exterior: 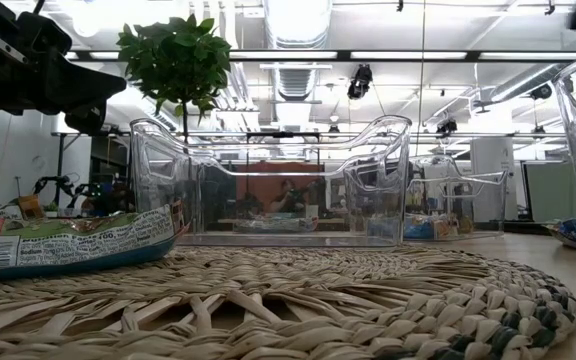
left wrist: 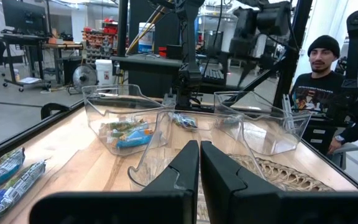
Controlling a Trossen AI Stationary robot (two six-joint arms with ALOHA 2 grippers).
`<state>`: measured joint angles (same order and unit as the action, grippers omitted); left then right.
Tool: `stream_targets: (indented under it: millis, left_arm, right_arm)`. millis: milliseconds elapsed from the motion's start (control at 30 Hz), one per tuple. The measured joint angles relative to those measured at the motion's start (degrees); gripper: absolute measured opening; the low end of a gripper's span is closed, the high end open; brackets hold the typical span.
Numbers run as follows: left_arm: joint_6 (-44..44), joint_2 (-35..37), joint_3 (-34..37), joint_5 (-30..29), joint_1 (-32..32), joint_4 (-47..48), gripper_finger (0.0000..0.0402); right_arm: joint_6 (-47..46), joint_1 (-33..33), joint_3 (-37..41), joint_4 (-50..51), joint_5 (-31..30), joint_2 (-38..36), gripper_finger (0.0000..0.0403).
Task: Pick and place Granola Bars by type
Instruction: Put the blue granola bar into the middle transparent bin
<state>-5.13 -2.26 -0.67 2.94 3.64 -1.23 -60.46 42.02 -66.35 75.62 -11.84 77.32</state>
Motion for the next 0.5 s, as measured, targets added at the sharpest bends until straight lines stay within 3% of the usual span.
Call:
stream_targets:
  millis: [167, 500]
  left_arm:
    - [0.0, 0.0, 0.0, 0.0, 0.0, 0.0, 0.0000]
    - [0.0, 0.0, 0.0, 0.0, 0.0, 0.0, 0.0000]
  right_arm:
    - [14.0, -4.8, -3.0, 2.1, -7.5, 0.0, 0.0183]
    - [35.9, -21.1, -2.8, 2.2, -9.0, 0.0, 0.0223]
